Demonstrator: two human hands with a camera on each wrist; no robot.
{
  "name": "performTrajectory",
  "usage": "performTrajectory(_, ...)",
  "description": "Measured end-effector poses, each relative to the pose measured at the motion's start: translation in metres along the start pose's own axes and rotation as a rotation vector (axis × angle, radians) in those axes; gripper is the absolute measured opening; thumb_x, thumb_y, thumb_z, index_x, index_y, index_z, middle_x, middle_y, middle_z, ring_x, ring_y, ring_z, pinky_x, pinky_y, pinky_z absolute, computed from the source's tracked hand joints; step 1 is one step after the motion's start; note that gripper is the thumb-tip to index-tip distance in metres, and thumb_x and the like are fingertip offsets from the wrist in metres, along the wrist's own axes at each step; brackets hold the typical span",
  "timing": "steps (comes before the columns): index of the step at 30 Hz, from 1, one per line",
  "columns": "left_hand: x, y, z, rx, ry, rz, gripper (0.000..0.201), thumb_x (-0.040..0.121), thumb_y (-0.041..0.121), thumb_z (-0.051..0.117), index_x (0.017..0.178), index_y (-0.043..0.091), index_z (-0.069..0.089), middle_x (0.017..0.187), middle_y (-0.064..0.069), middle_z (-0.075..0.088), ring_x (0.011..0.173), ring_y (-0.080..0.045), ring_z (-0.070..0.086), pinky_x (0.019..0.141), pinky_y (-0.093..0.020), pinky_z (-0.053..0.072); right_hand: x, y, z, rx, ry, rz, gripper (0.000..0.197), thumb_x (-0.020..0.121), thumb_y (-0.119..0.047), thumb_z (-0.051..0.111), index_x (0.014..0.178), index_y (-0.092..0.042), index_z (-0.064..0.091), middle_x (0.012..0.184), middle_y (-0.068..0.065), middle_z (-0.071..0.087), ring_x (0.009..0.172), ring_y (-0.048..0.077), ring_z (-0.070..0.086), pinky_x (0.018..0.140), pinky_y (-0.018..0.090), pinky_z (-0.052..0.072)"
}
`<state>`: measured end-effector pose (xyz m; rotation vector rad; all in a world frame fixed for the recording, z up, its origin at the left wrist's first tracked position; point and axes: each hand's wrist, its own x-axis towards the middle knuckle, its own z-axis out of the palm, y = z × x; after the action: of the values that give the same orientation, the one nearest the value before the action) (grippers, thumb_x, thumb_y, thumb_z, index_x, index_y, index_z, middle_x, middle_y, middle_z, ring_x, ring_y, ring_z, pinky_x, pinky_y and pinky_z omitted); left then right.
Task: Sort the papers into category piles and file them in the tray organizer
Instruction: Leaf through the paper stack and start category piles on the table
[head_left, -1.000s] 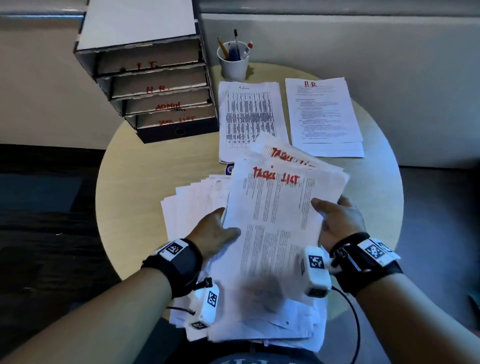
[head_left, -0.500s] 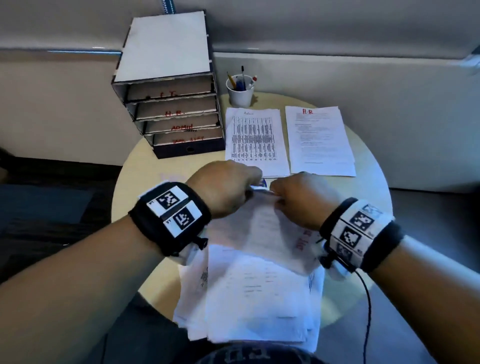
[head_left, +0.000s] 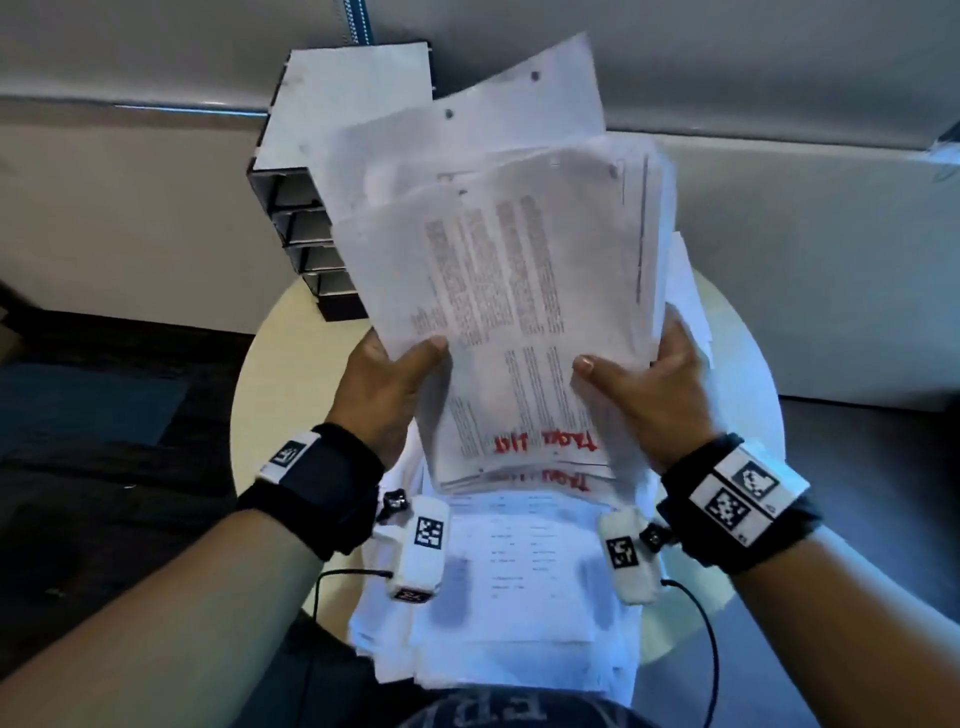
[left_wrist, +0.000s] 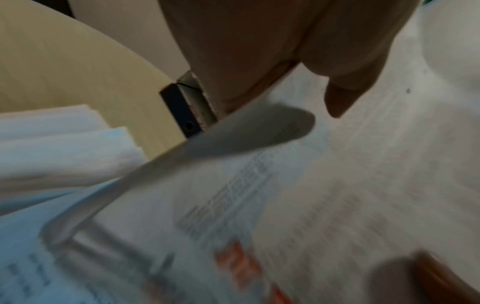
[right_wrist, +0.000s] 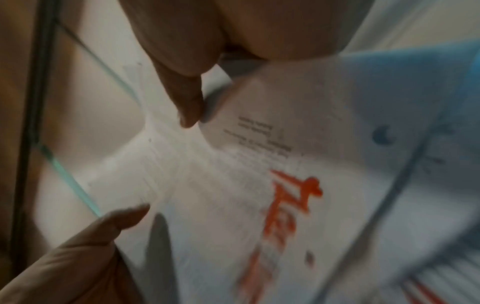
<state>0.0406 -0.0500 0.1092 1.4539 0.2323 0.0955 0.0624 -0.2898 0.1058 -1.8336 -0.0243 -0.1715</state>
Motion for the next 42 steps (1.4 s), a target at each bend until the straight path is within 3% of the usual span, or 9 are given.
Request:
performTrajectory(6, -0.018, -0.006, 0.002, -0.007, 0.016, 0.153, 0.031, 0.092, -0.007, 0.059, 0.112, 0.017, 0.062, 0.106, 0.006, 0.074, 0.101, -0.014, 0.069, 0.08, -0.024, 0.055, -0.031, 0.02, 0.021, 0.131, 0.09, 0.122, 0.037, 0.063, -0.024, 0.089, 0.093, -0.014, 0.069, 0.088, -0.001, 0.075, 0.076, 0.013, 0.074, 0.068, 0.029, 0.059)
performTrajectory(11, -0.021, -0.051, -0.029, 0.077, 0.015, -0.04, 0.056, 0.066, 0.01, 0.085, 0.117, 0.016, 0.062, 0.104, 0.002, 0.075, 0.103, -0.02, 0.07, 0.088, -0.04, 0.058, -0.047, 0.05, 0.018, 0.21, -0.042, 0.241, 0.054, 0.057, -0.023, 0.086, 0.106, -0.01, 0.068, 0.095, 0.004, 0.077, 0.089, 0.024, 0.073, 0.077, 0.042, 0.059)
performTrajectory(17, -0.009, -0.06, -0.018, 0.112, -0.113, -0.124, 0.061, 0.056, 0.024, 0.089, 0.111, 0.013, 0.067, 0.105, -0.006, 0.075, 0.1, -0.027, 0.071, 0.083, -0.047, 0.059, -0.037, 0.052, 0.032, 0.375, 0.047, 0.362, 0.037, 0.068, 0.004, 0.08, 0.102, -0.004, 0.065, 0.09, 0.008, 0.076, 0.084, 0.029, 0.073, 0.07, 0.037, 0.058)
performTrajectory(23, -0.006, -0.057, -0.029, -0.021, -0.032, -0.031, 0.066, 0.062, 0.008, 0.09, 0.121, 0.003, 0.061, 0.113, -0.013, 0.072, 0.104, -0.026, 0.07, 0.084, -0.039, 0.059, -0.03, 0.046, 0.025, 0.357, -0.008, 0.261, 0.032, 0.073, 0.01, 0.075, 0.101, -0.004, 0.068, 0.095, 0.011, 0.075, 0.085, 0.025, 0.073, 0.071, 0.034, 0.059)
performTrajectory(27, -0.008, -0.072, -0.036, 0.093, -0.031, -0.055, 0.034, 0.075, -0.005, 0.08, 0.102, 0.01, 0.067, 0.096, 0.002, 0.076, 0.091, -0.013, 0.071, 0.078, -0.028, 0.056, -0.036, 0.067, 0.018, 0.234, -0.048, 0.238, 0.026, 0.068, 0.0, 0.082, 0.084, -0.016, 0.068, 0.081, 0.008, 0.072, 0.073, 0.017, 0.065, 0.066, 0.034, 0.05)
performTrajectory(30, -0.007, -0.077, -0.026, 0.189, -0.06, -0.079, 0.031, 0.078, 0.011, 0.08, 0.107, 0.012, 0.069, 0.1, 0.004, 0.076, 0.096, -0.014, 0.07, 0.085, -0.033, 0.056, -0.037, 0.067, 0.026, 0.108, -0.093, 0.198, 0.031, 0.07, 0.004, 0.081, 0.073, -0.024, 0.07, 0.074, -0.009, 0.07, 0.067, 0.008, 0.062, 0.063, 0.029, 0.05)
performTrajectory(33, -0.002, -0.066, -0.022, 0.218, -0.079, -0.036, 0.037, 0.084, 0.021, 0.073, 0.118, 0.012, 0.067, 0.11, -0.001, 0.074, 0.105, -0.019, 0.069, 0.093, -0.044, 0.055, -0.032, 0.05, 0.031, 0.225, 0.036, 0.266, 0.029, 0.071, 0.005, 0.08, 0.08, -0.022, 0.075, 0.082, -0.005, 0.076, 0.079, 0.016, 0.071, 0.073, 0.036, 0.059)
performTrajectory(38, -0.008, -0.042, -0.006, 0.3, -0.02, 0.204, 0.034, 0.092, 0.015, 0.068, 0.122, 0.002, 0.062, 0.112, -0.007, 0.071, 0.097, -0.001, 0.066, 0.079, -0.014, 0.051, -0.029, 0.018, 0.034, 0.148, 0.141, 0.189, 0.016, 0.072, -0.012, 0.082, 0.077, -0.023, 0.072, 0.077, -0.011, 0.075, 0.075, 0.013, 0.073, 0.072, 0.034, 0.061)
performTrajectory(42, -0.015, -0.029, -0.003, 0.227, 0.045, 0.329, 0.047, 0.084, 0.026, 0.068, 0.122, 0.0, 0.061, 0.114, -0.008, 0.07, 0.105, -0.01, 0.067, 0.086, -0.019, 0.053, -0.042, -0.001, 0.032, 0.032, 0.205, 0.077, 0.012, 0.077, -0.023, 0.08, 0.078, -0.03, 0.07, 0.074, -0.016, 0.072, 0.075, 0.005, 0.071, 0.066, 0.023, 0.057)
